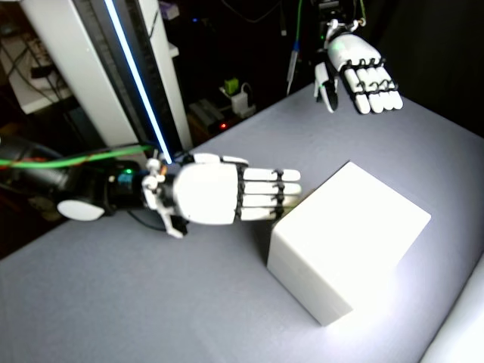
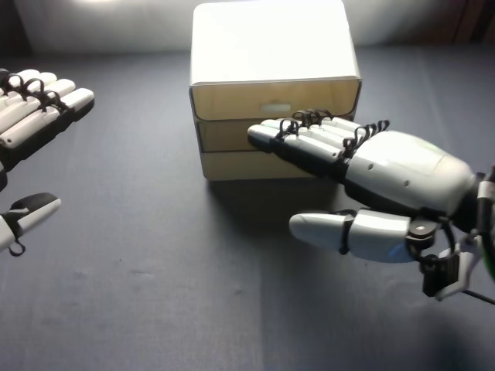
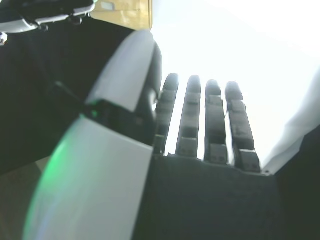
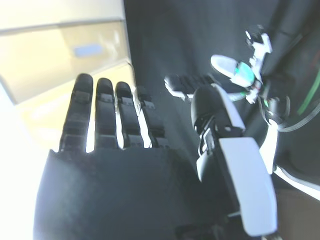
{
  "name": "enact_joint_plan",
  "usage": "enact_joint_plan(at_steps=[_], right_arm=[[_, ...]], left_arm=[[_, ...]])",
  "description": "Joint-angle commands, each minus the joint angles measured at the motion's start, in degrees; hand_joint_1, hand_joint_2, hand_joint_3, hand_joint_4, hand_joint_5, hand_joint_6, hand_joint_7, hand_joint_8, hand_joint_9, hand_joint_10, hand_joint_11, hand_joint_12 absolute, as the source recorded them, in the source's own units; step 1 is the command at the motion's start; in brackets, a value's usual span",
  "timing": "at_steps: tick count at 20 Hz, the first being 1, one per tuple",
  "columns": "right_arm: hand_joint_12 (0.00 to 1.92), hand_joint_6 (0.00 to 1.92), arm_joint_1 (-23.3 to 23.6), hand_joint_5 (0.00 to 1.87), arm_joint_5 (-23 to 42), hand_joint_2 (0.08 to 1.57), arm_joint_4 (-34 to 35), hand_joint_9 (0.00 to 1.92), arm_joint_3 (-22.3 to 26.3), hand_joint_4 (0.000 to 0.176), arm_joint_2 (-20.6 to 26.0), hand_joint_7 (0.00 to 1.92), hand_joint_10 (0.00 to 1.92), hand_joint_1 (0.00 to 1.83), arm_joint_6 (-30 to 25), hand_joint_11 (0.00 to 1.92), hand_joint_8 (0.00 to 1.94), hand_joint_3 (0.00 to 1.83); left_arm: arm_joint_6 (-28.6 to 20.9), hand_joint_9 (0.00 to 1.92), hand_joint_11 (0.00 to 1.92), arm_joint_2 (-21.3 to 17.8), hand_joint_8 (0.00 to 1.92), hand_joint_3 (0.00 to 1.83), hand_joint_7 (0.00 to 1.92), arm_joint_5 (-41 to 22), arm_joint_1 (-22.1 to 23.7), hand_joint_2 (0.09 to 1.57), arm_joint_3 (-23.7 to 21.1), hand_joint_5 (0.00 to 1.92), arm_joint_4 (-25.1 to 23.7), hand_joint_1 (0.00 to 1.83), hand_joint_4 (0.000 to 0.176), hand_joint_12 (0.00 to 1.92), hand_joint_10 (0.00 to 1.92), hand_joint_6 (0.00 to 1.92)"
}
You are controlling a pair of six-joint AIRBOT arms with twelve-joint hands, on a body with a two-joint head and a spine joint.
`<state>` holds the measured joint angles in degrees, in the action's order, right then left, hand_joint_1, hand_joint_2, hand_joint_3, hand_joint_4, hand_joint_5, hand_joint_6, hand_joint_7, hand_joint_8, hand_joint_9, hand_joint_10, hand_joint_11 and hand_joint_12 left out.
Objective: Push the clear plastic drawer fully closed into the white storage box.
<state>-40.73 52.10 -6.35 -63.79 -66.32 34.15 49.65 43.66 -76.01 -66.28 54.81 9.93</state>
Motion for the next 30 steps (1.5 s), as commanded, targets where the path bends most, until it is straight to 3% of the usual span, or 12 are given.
enact_joint_plan(at_steps=[1,5,10,11,13,14,15,18,23,25,28,30], right_arm=[[1.03,0.01,0.0,0.03,8.9,1.45,0.5,0.2,0.4,0.0,1.2,0.14,0.05,0.29,-0.7,0.0,0.02,0.0],[1.23,0.02,-3.8,0.13,15.8,1.44,0.8,0.26,4.2,0.0,5.2,0.21,0.03,0.37,-1.0,0.0,0.01,0.0],[1.07,0.0,-10.4,0.0,25.0,1.44,4.9,0.19,8.7,0.012,12.2,0.1,0.0,0.22,0.7,0.0,0.0,0.0],[1.34,0.0,-12.1,0.0,26.7,1.44,6.3,0.3,9.8,0.016,13.9,0.14,0.07,0.23,2.3,0.0,0.02,0.0],[0.29,0.0,-15.3,0.0,29.8,1.41,9.8,0.01,11.7,0.0,16.6,0.0,0.0,0.15,5.4,0.0,0.0,0.0],[0.06,0.0,-17.6,0.0,31.4,1.38,12.5,0.0,12.4,0.004,18.0,0.0,0.0,0.03,7.0,0.0,0.0,0.0],[0.01,0.0,-19.7,0.0,32.9,1.37,14.7,0.0,12.7,0.022,18.9,0.0,0.0,0.03,7.5,0.0,0.0,0.0],[0.0,0.0,-24.9,0.0,36.2,1.38,20.7,0.0,13.3,0.004,20.7,0.0,0.0,0.16,9.3,0.0,0.0,0.0],[0.0,0.0,-27.1,0.0,39.2,1.37,25.9,0.0,14.2,0.0,23.2,0.0,0.0,0.14,11.8,0.0,0.0,0.0],[0.0,0.0,-28.0,0.0,41.2,1.36,27.3,0.0,14.5,0.0,23.8,0.0,0.0,0.13,12.0,0.0,0.0,0.0],[0.0,0.0,-29.1,0.0,43.9,1.33,28.8,0.0,15.3,0.06,25.2,0.0,0.0,0.1,13.1,0.0,0.0,0.0],[0.0,0.0,-29.9,0.0,45.8,1.34,29.5,0.0,15.7,0.065,26.0,0.0,0.0,0.1,13.2,0.0,0.0,0.0]], left_arm=[[0.0,0.0,0.0,-0.2,0.0,0.0,0.0,-7.8,0.1,1.44,-0.1,0.0,1.2,0.69,0.004,0.0,0.0,0.0],[0.0,0.0,0.0,-0.2,0.0,0.0,0.0,-8.6,-0.3,1.45,-0.3,0.0,1.5,0.63,0.023,0.0,0.0,0.0],[0.0,0.0,0.0,-0.2,0.0,0.0,0.0,-10.6,-1.5,1.4,-0.6,0.0,2.2,0.64,0.053,0.0,0.0,0.0],[0.0,0.0,0.0,-0.2,0.0,0.0,0.0,-11.1,-1.7,1.4,-0.7,0.0,2.4,0.59,0.051,0.0,0.0,0.0],[0.0,0.0,0.0,-0.2,0.0,0.0,0.0,-11.9,-2.2,1.38,-0.8,0.0,3.0,0.47,0.05,0.0,0.0,0.0],[0.1,0.0,0.0,-0.1,0.0,0.0,0.0,-12.5,-2.6,1.36,-0.8,0.0,3.5,0.43,0.046,0.0,0.0,0.0],[0.1,0.0,0.0,-0.1,0.0,0.0,0.0,-13.0,-2.8,1.31,-0.9,0.0,3.9,0.38,0.031,0.0,0.0,0.0],[0.2,0.0,0.0,-0.1,0.0,0.0,0.0,-14.3,-3.1,1.26,-1.0,0.0,4.6,0.31,0.033,0.0,0.0,0.0],[0.6,0.0,0.0,-0.1,0.0,0.0,0.0,-16.3,-3.1,1.25,-1.0,0.0,5.3,0.16,0.065,0.0,0.0,0.0],[0.7,0.0,0.0,-0.1,0.0,0.0,0.0,-17.4,-3.1,1.26,-1.0,0.0,5.8,0.11,0.044,0.0,0.0,0.0],[1.2,0.0,0.0,0.0,0.0,0.0,0.0,-19.2,-3.1,1.25,-1.1,0.0,6.5,0.0,0.082,0.0,0.0,0.0],[1.3,0.0,0.0,0.0,0.0,0.0,0.0,-20.4,-3.1,1.22,-1.1,0.0,6.7,0.0,0.09,0.0,0.0,0.0]])
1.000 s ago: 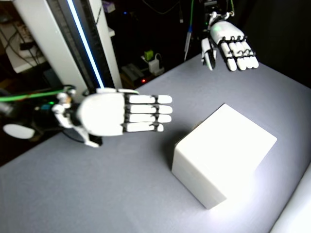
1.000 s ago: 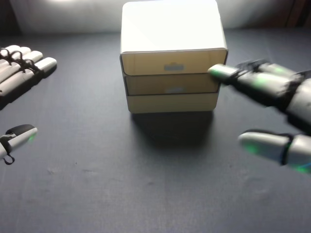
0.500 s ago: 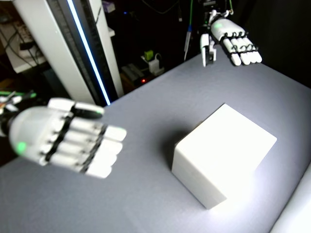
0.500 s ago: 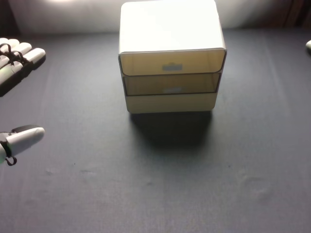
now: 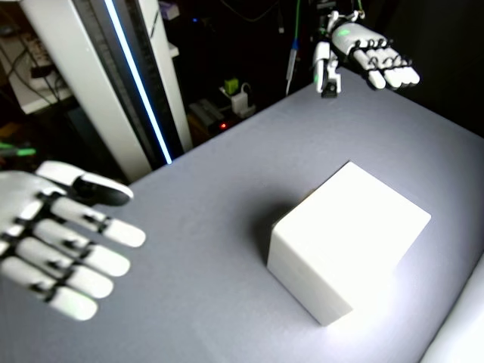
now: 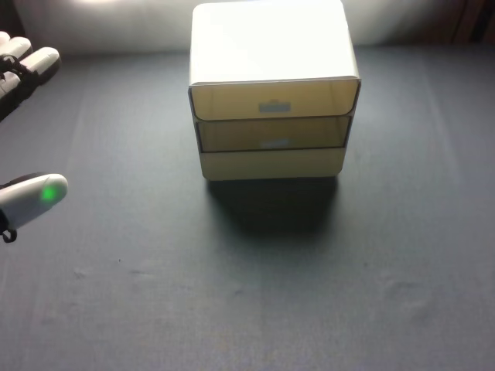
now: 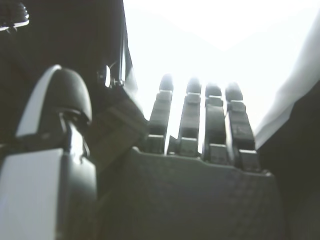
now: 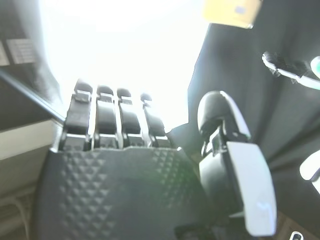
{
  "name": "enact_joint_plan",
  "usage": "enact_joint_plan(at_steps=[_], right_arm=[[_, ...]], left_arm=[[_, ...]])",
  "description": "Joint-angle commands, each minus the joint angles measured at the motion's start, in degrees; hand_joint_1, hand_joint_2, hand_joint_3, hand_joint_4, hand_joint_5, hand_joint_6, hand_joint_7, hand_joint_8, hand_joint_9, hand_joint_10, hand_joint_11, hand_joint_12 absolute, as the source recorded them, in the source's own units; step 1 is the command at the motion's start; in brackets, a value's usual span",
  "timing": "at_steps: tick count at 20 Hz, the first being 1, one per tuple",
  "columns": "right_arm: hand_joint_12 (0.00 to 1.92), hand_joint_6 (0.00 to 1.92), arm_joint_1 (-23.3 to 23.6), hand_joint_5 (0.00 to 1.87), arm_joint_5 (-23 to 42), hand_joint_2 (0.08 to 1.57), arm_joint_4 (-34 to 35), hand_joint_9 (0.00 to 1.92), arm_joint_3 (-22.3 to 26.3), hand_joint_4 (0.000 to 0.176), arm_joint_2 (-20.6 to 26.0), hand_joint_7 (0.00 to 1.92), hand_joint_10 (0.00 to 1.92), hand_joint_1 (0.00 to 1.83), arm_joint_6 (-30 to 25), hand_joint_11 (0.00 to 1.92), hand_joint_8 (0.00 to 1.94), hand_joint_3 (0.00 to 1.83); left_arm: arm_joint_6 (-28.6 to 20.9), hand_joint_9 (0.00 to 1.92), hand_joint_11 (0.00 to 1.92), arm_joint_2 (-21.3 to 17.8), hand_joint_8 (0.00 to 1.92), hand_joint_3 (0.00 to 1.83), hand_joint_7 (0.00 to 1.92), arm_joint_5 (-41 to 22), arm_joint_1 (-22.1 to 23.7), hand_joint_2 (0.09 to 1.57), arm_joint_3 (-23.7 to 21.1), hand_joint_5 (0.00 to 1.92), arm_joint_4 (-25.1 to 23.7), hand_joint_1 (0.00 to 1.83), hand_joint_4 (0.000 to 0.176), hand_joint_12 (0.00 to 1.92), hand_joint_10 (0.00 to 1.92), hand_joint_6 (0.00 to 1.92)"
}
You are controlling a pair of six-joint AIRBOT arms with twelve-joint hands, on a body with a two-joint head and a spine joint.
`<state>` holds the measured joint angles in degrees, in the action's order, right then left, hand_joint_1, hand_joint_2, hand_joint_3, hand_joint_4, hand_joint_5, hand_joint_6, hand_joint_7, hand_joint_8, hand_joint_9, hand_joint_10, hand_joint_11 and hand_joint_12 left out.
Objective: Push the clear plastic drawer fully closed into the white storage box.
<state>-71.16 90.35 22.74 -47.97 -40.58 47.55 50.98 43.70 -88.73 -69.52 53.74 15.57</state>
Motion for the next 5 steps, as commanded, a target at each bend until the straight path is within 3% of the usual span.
enact_joint_plan(at_steps=[1,2,3,4,5], right_arm=[[0.0,0.0,-0.1,0.0,8.6,1.33,0.8,0.0,0.0,0.077,0.6,0.0,0.0,0.09,-0.2,0.0,0.0,0.0],[0.0,0.0,-0.5,0.0,9.8,1.33,1.3,0.0,0.1,0.076,0.7,0.0,0.0,0.11,-0.2,0.0,0.0,0.0],[0.0,0.0,-0.7,0.0,10.6,1.32,1.6,0.0,0.3,0.087,1.0,0.0,0.0,0.13,-0.2,0.0,0.0,0.0],[0.0,0.0,-0.7,0.0,10.6,1.31,1.3,0.0,0.3,0.098,1.4,0.0,0.0,0.14,-0.2,0.0,0.0,0.0],[0.0,0.0,-0.7,0.0,10.6,1.29,0.7,0.0,0.3,0.092,1.8,0.0,0.0,0.18,-0.2,0.0,0.0,0.0]], left_arm=[[0.0,0.0,0.0,0.1,0.0,0.0,0.0,-8.2,0.2,1.23,0.0,0.0,1.2,0.0,0.082,0.0,0.0,0.0],[0.0,0.0,0.0,0.1,0.0,0.0,0.0,-8.9,0.2,1.24,0.0,0.0,1.2,0.0,0.097,0.0,0.0,0.0],[0.0,0.0,0.0,0.1,0.0,0.0,0.0,-9.6,0.2,1.23,0.0,0.0,1.2,0.0,0.131,0.0,0.0,0.0],[0.0,0.0,0.0,0.1,0.0,0.0,0.0,-10.3,0.2,1.24,0.0,0.0,1.3,0.0,0.152,0.0,0.0,0.0],[0.1,0.0,0.0,0.1,0.0,0.02,0.0,-10.4,0.2,1.28,0.0,0.0,1.4,0.0,0.161,0.0,0.0,0.0]])
